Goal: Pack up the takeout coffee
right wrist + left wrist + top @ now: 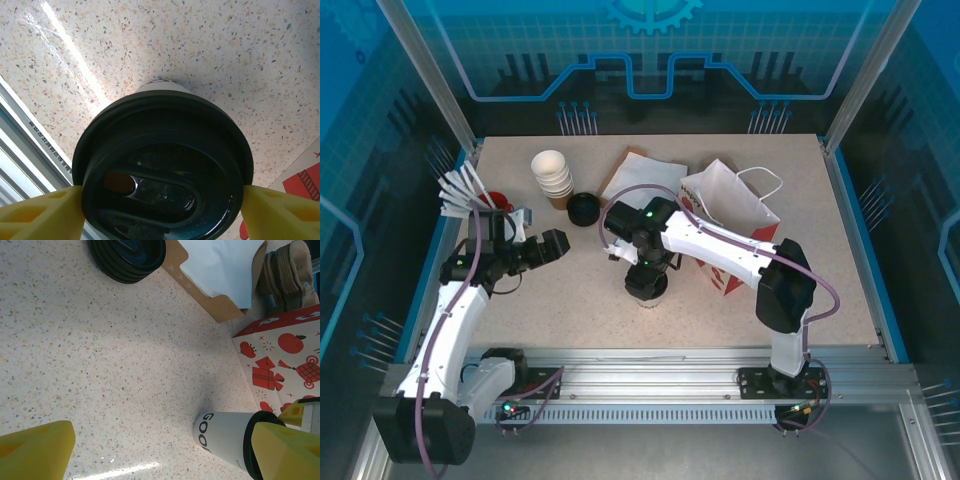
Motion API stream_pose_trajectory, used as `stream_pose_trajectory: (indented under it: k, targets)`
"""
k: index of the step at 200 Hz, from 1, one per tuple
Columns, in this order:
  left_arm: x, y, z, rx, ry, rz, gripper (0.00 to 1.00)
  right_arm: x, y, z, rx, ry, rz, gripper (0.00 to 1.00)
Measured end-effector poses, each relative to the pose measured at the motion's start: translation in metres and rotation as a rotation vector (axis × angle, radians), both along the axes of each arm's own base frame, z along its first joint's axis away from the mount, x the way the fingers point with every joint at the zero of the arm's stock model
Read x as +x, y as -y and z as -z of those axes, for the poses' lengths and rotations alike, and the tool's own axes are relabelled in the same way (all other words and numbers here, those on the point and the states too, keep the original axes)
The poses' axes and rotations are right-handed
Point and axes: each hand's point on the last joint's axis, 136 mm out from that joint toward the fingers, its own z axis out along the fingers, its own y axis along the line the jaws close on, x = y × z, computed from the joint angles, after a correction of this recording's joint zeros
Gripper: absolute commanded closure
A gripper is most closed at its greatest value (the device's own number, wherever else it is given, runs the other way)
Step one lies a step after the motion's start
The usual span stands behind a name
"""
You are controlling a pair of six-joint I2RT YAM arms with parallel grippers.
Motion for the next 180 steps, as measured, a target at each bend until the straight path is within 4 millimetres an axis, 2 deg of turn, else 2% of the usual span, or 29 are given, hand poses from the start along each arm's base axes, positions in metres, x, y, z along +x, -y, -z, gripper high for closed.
stream_pose_trajectory:
  k: [129,180]
  targets:
    - [-0.0005,0.0017,-0.0005,-0.009,-0.001,0.006,0.08,0.0029,0.0030,0.0036,-0.017,0.018,0.001,0.24]
    - [-0.0007,0.0027,-0.0008,-0.014,0.000,0.010,0.08,0.0037,0.0031,0.0021,-0.012,0.026,0.006,0.35]
